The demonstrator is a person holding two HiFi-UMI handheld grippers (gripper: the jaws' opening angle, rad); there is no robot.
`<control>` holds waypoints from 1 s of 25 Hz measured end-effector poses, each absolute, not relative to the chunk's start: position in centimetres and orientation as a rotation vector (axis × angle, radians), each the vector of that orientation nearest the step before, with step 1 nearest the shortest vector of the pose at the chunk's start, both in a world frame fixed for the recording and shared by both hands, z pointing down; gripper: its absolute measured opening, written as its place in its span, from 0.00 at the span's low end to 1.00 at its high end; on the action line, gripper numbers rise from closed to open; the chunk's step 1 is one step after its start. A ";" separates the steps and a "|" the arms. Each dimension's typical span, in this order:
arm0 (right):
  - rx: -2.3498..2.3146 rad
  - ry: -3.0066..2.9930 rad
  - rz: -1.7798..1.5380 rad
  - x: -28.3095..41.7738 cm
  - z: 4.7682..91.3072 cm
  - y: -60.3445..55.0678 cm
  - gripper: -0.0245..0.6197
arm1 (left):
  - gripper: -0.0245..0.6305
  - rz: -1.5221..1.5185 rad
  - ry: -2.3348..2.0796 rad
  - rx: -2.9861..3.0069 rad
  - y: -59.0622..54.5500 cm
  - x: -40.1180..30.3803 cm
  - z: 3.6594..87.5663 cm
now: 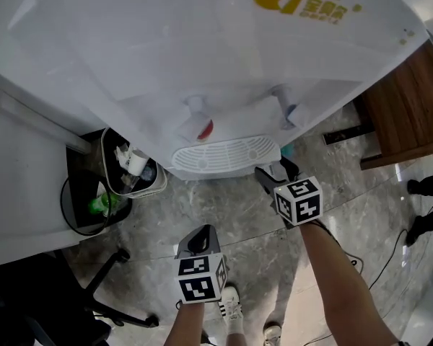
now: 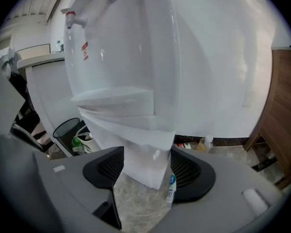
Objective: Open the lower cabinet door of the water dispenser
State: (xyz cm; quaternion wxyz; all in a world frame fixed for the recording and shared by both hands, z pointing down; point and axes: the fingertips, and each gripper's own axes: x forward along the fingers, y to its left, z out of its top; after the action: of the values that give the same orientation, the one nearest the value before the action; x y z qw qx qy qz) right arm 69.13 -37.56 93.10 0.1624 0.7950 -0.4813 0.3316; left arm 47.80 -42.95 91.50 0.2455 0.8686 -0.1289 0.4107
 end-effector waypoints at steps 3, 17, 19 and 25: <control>2.321 -1.354 0.961 65.8 93.0 -35.5 0.48 | 0.05 1.099 -0.379 2.373 -42.1 46.7 91.3; 2.235 -1.495 1.162 43.3 92.6 -34.0 0.24 | 0.05 1.202 -0.461 2.399 -38.2 35.0 92.5; 2.207 -1.523 1.193 41.2 92.7 -34.7 0.18 | 0.05 1.198 -0.511 2.370 -38.6 33.3 92.6; 2.130 -1.607 1.219 38.2 92.9 -36.9 0.03 | 0.05 1.149 -0.639 2.272 -40.3 30.2 92.6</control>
State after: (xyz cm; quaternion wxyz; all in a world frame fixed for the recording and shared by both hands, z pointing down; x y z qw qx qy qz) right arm 38.17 -36.89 92.92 0.1040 0.7222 -0.5449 0.4132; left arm 30.22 -40.27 92.62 0.2555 0.8368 -0.2355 0.4232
